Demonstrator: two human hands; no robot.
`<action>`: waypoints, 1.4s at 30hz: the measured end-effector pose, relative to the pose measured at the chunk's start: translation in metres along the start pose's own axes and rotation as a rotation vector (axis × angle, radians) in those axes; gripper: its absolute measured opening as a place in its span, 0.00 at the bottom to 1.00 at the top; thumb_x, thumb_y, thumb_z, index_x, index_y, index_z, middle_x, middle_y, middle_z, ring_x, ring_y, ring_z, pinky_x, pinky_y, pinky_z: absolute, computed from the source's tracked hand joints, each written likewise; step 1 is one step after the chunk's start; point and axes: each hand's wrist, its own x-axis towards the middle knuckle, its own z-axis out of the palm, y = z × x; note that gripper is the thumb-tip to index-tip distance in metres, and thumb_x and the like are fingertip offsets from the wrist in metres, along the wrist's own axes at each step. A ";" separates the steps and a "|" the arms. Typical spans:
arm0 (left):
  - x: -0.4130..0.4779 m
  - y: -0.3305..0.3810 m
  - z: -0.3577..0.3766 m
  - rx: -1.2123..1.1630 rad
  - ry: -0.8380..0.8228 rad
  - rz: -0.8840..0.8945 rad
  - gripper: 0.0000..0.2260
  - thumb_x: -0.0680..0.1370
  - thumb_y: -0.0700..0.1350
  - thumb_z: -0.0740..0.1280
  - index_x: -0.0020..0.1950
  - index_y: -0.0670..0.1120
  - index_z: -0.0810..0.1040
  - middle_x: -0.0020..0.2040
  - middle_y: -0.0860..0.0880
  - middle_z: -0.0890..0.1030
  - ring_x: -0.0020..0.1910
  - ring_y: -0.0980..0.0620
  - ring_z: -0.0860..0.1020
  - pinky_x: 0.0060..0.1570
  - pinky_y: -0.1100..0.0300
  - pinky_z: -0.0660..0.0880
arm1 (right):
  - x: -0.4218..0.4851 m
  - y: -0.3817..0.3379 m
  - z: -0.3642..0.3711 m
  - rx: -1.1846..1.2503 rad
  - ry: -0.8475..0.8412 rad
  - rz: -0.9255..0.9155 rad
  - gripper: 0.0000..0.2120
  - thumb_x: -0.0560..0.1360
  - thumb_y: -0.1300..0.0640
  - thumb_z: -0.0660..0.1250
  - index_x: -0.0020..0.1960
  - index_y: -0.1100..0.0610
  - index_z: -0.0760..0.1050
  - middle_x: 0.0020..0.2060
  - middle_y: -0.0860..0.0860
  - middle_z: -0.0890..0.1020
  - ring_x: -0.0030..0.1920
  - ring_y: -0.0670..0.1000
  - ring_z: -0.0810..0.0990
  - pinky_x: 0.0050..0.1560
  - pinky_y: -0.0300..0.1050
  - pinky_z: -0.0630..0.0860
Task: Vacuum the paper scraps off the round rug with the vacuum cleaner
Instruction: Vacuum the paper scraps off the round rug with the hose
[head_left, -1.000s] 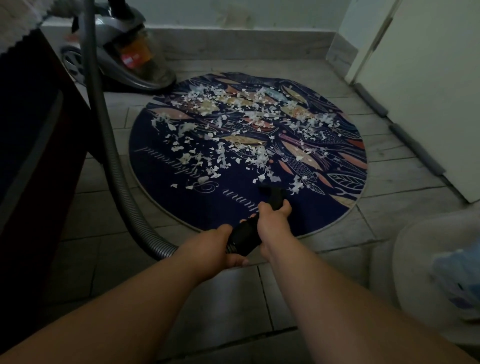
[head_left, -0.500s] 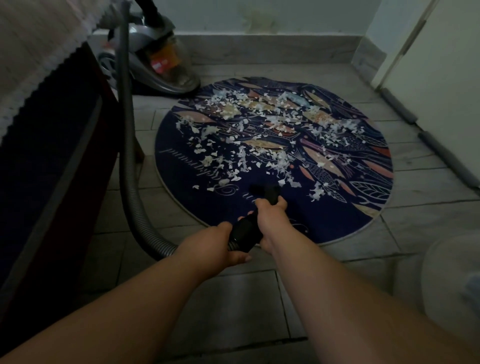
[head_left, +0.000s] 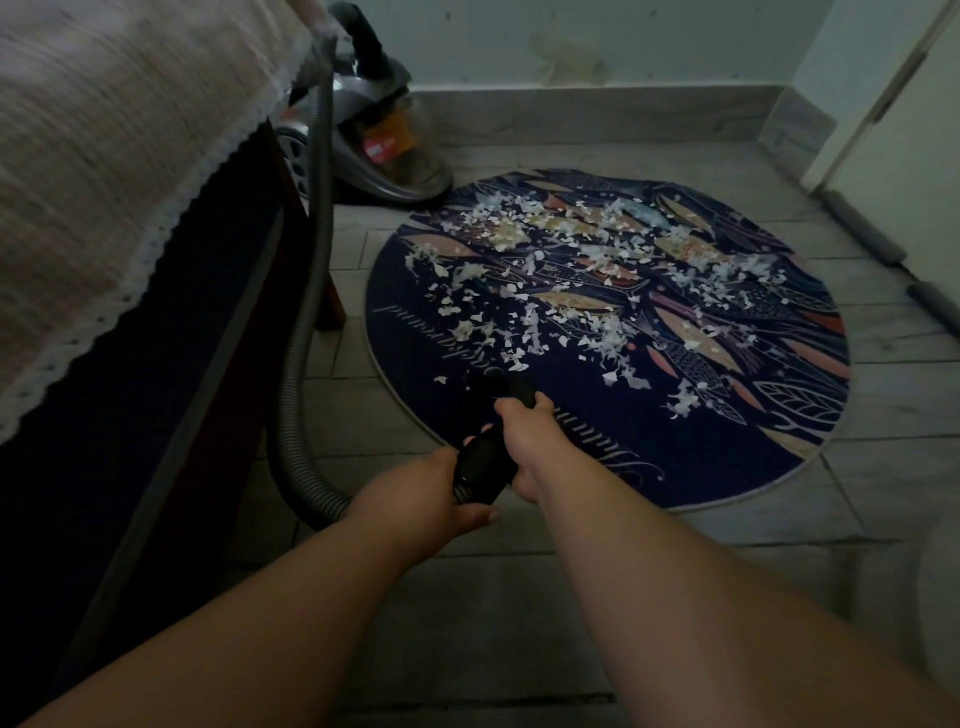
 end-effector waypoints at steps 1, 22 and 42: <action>-0.001 -0.001 -0.002 0.006 0.004 -0.011 0.25 0.71 0.65 0.67 0.61 0.52 0.69 0.51 0.53 0.77 0.44 0.56 0.73 0.39 0.60 0.68 | 0.002 0.000 0.002 0.005 -0.012 -0.002 0.35 0.78 0.53 0.64 0.76 0.34 0.50 0.52 0.59 0.80 0.49 0.59 0.81 0.55 0.63 0.81; 0.025 0.029 0.013 -0.027 -0.035 0.058 0.25 0.70 0.65 0.67 0.58 0.51 0.68 0.53 0.51 0.78 0.50 0.51 0.77 0.44 0.57 0.73 | 0.016 -0.019 -0.035 0.005 0.140 -0.008 0.31 0.79 0.52 0.62 0.76 0.34 0.52 0.58 0.60 0.78 0.53 0.62 0.80 0.54 0.64 0.80; 0.040 0.006 0.010 -0.060 0.056 0.000 0.22 0.69 0.66 0.68 0.52 0.52 0.68 0.46 0.53 0.77 0.44 0.52 0.77 0.42 0.57 0.75 | 0.025 -0.026 -0.008 -0.057 0.028 -0.023 0.32 0.79 0.51 0.62 0.75 0.33 0.51 0.59 0.59 0.77 0.54 0.62 0.81 0.54 0.64 0.80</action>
